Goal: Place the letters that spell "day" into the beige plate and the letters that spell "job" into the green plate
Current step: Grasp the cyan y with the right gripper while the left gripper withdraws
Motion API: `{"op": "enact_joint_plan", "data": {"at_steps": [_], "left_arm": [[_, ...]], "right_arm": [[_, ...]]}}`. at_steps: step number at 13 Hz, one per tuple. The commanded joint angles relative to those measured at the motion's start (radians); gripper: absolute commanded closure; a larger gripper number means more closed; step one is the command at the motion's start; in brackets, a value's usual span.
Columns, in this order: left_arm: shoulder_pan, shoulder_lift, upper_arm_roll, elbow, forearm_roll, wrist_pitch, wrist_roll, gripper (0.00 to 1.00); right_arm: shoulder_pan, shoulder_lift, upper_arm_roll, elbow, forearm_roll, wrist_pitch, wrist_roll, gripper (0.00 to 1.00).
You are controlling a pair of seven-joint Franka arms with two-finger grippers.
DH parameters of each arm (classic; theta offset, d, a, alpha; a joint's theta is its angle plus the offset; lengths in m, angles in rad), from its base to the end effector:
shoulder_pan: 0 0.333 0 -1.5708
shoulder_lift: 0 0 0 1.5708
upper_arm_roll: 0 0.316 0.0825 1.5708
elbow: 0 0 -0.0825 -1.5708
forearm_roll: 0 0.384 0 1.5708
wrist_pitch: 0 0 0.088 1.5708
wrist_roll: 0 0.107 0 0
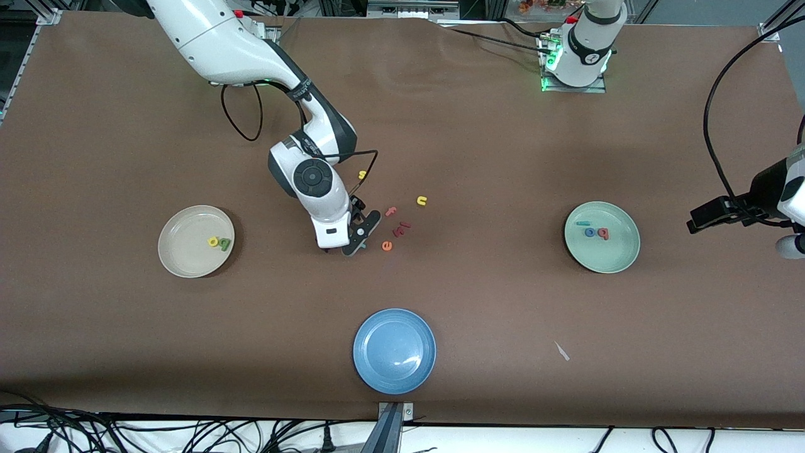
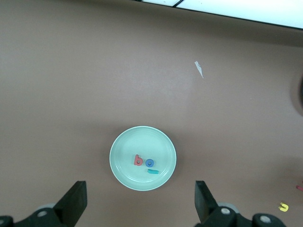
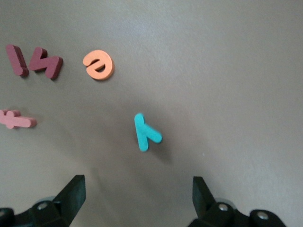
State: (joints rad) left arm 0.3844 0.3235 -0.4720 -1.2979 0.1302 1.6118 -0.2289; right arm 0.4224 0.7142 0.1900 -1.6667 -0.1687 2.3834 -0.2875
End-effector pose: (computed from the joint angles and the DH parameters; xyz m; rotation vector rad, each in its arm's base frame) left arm 0.6472 0.0066 0.5794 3.1131 0.2503 0.0335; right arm 0.5684 0.3799 0.1968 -2.7669 -1.4670 -0.0278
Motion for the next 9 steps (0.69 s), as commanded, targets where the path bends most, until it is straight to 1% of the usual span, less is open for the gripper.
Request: {"op": "enact_joint_plan", "data": {"at_steps": [1, 3, 5, 8, 9], "left_arm": [[-0.006, 0.002, -0.006, 0.026, 0.02, -0.015, 0.023, 0.0], [-0.007, -0.021, -0.016, 0.026, 0.02, -0.016, 0.025, 0.0], [-0.028, -0.053, -0.025, 0.025, 0.02, -0.042, 0.023, 0.0], [-0.028, -0.057, -0.017, 0.025, 0.011, -0.058, 0.033, 0.0], [-0.038, -0.057, -0.011, 0.023, 0.006, -0.059, 0.037, 0.0]], "right_arm": [[0.009, 0.079, 0.0, 0.07, -0.025, 0.049, -0.062, 0.0], [0.01, 0.096, 0.0, 0.097, -0.025, 0.049, -0.097, 0.0], [0.018, 0.099, 0.0, 0.097, -0.025, 0.049, -0.099, 0.02], [0.021, 0.11, 0.0, 0.105, -0.026, 0.049, -0.101, 0.13], [0.022, 0.111, 0.0, 0.105, -0.025, 0.049, -0.102, 0.18]]}}
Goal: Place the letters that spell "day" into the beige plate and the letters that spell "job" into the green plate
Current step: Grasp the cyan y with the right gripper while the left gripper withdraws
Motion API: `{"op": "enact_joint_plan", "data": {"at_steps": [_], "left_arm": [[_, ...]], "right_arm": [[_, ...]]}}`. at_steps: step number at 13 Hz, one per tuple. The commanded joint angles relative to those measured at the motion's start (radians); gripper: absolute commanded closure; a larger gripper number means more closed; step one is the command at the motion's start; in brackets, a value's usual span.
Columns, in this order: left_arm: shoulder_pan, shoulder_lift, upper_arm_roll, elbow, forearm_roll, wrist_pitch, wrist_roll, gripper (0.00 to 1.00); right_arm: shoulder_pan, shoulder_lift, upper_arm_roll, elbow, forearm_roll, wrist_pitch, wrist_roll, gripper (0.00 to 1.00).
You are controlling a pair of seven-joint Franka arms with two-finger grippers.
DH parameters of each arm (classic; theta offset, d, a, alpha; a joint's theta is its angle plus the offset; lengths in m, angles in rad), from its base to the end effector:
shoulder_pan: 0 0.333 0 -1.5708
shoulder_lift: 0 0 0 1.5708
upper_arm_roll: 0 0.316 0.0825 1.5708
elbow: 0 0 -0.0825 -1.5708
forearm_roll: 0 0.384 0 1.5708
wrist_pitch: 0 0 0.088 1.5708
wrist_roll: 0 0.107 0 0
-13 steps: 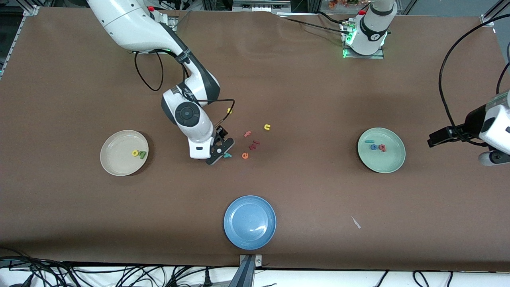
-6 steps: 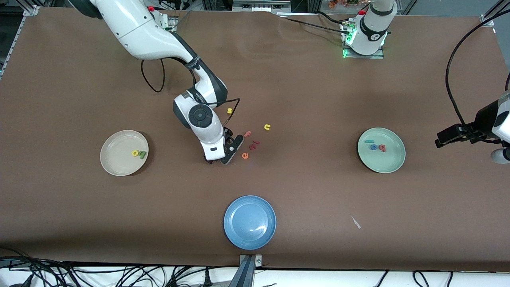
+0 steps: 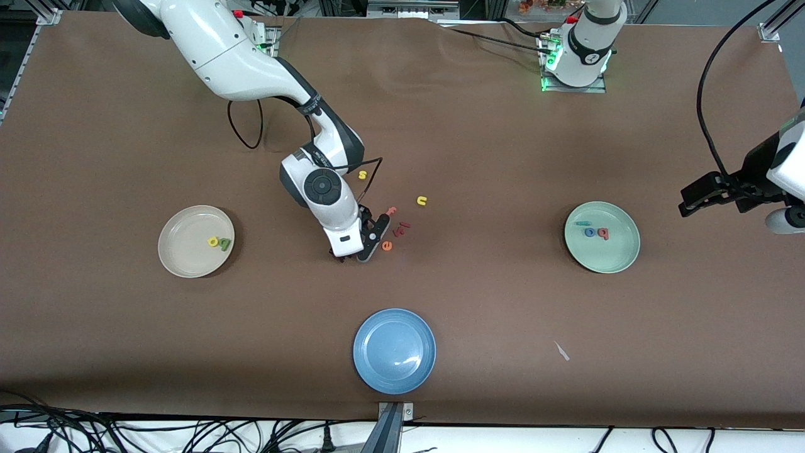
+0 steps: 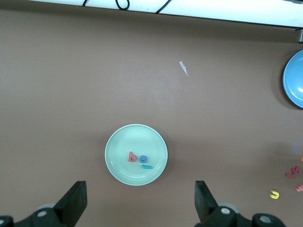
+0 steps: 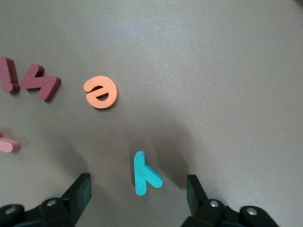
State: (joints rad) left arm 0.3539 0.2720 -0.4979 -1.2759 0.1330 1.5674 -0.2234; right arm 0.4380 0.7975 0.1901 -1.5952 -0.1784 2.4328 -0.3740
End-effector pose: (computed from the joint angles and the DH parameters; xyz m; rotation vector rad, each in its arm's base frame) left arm 0.6290 -0.0296 0.6180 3.1319 0.1600 0.0795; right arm 0.5767 0.3962 0.1740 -2.6794 -1.5961 -0.0873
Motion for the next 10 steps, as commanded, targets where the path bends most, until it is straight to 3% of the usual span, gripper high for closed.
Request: {"op": "enact_joint_plan", "data": {"at_steps": [1, 3, 4, 7, 10], "left_arm": [[-0.06, -0.007, 0.042, 0.003, 0.003, -0.044, 0.033, 0.0], [-0.29, -0.04, 0.296, 0.003, -0.036, -0.061, 0.036, 0.0], [-0.35, -0.046, 0.396, 0.001, -0.111, -0.063, 0.038, 0.0], [-0.342, -0.074, 0.429, -0.04, -0.144, -0.067, 0.21, 0.0], [-0.343, -0.074, 0.429, -0.062, -0.132, -0.079, 0.24, 0.0]], "right_arm": [[0.007, 0.031, 0.0, 0.034, -0.015, 0.0, -0.014, 0.24], [0.007, 0.029, 0.0, 0.034, -0.013, -0.008, -0.014, 0.51], [0.007, 0.028, 0.0, 0.034, -0.013, -0.009, -0.014, 0.61], [0.007, 0.028, 0.0, 0.034, -0.013, -0.009, -0.01, 0.77], [0.005, 0.026, 0.0, 0.035, -0.012, -0.009, -0.006, 0.94]]}}
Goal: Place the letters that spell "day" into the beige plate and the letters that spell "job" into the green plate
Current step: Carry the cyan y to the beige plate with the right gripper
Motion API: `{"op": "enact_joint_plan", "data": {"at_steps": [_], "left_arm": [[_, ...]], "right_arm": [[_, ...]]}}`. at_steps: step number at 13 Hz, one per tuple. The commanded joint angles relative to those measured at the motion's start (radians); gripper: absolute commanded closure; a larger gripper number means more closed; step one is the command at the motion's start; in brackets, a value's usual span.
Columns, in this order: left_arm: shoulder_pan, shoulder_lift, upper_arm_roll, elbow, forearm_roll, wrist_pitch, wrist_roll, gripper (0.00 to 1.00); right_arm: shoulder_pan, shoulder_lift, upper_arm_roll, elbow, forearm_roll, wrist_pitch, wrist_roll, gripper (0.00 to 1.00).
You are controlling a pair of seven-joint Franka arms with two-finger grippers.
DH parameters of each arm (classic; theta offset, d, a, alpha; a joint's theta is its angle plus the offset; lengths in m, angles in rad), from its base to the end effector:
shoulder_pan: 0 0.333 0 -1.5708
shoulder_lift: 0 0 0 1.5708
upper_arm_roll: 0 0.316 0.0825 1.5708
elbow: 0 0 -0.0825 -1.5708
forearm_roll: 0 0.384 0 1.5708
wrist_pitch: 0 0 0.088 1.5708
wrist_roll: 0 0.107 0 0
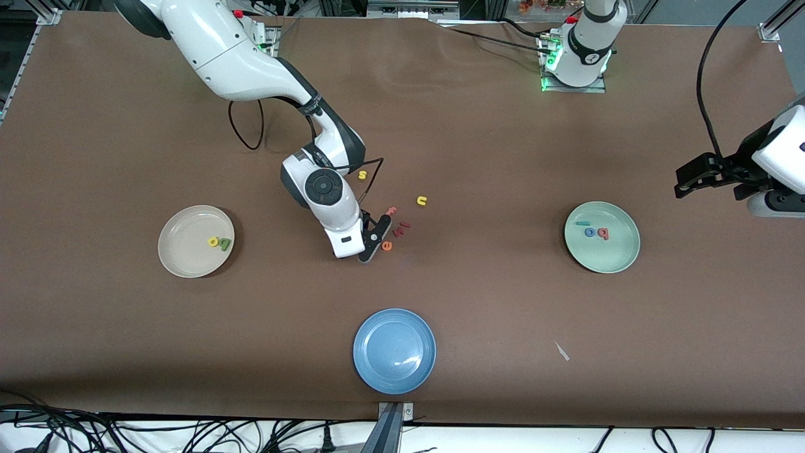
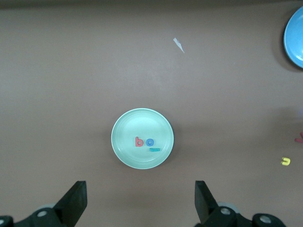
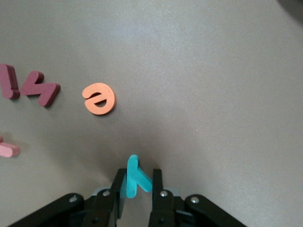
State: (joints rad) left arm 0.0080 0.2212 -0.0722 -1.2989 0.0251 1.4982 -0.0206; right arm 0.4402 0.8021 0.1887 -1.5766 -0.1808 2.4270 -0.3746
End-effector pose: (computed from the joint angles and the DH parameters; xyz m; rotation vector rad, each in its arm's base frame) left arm 0.6139 -0.0310 0.6164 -3.1307 0.0633 0.0328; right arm 0.5808 0.3984 0.1779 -2.6802 -1.5988 -0.1004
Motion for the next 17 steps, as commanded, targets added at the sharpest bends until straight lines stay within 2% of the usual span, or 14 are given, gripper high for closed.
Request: {"op": "enact_joint_plan", "data": {"at_steps": [1, 5, 8, 14, 15, 17], "left_arm": [[0.001, -0.008, 0.002, -0.033, -0.024, -0.01, 0.033, 0.0], [0.006, 0.018, 0.003, -0.023, -0.027, -0.007, 0.027, 0.0], [0.004, 0.046, 0.003, -0.022, -0.03, -0.006, 0.033, 0.0], [-0.006, 0.052, 0.0, -0.019, -0.027, -0.004, 0.031, 0.0], [-0.006, 0.052, 0.0, -0.019, -0.027, -0.004, 0.031, 0.0], [-0.006, 0.052, 0.0, -0.019, -0.028, -0.004, 0.033, 0.0]], "right_arm": [[0.0, 0.02, 0.0, 0.024, -0.003, -0.009, -0.006, 0.98], [-0.038, 0.009, 0.0, 0.141, 0.009, -0.235, -0.003, 1.0], [-0.087, -0.066, -0.021, 0.115, 0.03, -0.356, 0.009, 1.0], [-0.09, -0.306, -0.214, -0.202, 0.041, -0.291, 0.022, 1.0], [-0.09, -0.329, -0.259, -0.257, 0.043, -0.257, 0.023, 1.0], [-0.09, -0.337, -0.339, -0.298, 0.11, -0.238, 0.022, 1.0]]}}
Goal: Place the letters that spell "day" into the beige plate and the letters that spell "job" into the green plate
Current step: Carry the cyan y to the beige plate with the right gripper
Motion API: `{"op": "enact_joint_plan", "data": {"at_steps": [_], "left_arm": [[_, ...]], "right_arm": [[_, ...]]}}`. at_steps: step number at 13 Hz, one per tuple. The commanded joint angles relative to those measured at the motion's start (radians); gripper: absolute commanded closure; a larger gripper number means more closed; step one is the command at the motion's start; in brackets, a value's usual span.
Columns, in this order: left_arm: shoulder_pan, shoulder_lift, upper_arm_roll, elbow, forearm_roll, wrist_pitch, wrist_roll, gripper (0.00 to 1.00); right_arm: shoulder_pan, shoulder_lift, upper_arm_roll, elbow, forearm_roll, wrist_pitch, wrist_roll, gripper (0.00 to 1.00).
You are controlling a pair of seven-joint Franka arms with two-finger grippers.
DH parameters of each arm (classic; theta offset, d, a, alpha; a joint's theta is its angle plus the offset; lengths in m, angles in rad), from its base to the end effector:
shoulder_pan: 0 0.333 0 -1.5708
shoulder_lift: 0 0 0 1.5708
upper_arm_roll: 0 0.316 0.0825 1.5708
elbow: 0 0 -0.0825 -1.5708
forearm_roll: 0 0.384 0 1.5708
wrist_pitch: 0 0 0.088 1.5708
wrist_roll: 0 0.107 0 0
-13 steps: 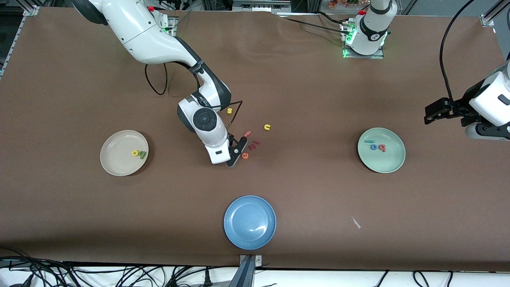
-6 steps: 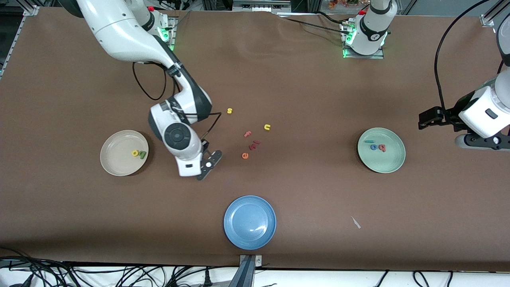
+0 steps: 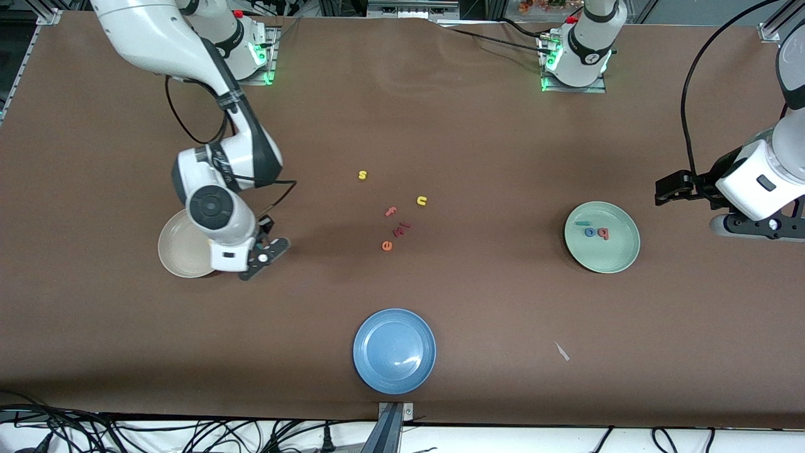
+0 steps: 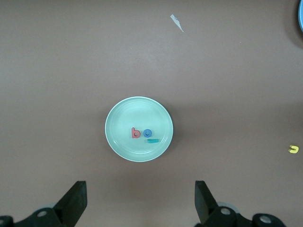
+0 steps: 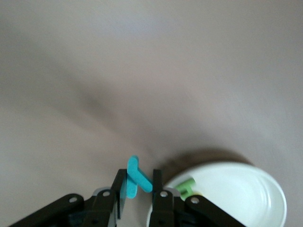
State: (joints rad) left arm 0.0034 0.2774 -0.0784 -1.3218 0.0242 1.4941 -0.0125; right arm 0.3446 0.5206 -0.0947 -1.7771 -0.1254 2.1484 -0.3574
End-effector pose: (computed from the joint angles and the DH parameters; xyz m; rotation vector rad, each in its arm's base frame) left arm 0.6271 -0.0374 0.5707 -3.1288 0.0940 0.1630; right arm 0.6223 0.1580 0.2555 2.8154 1.0160 -0.2340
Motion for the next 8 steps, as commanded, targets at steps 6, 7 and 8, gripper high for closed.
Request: {"op": "enact_joint_plan", "data": {"at_steps": [6, 7, 8], "left_arm": [[0.0, -0.004, 0.006, 0.004, -0.027, 0.0, 0.026, 0.0], [0.0, -0.004, 0.006, 0.004, -0.027, 0.0, 0.026, 0.0], [0.0, -0.004, 0.006, 0.004, -0.027, 0.0, 0.026, 0.0]], "right_arm": [[-0.073, -0.036, -0.123, -0.087, 0.079, 0.044, 0.041, 0.96], [-0.09, -0.03, -0.122, -0.078, 0.079, 0.044, 0.043, 0.53], [-0.09, -0.028, -0.122, -0.071, 0.082, 0.036, 0.054, 0.01]]}}
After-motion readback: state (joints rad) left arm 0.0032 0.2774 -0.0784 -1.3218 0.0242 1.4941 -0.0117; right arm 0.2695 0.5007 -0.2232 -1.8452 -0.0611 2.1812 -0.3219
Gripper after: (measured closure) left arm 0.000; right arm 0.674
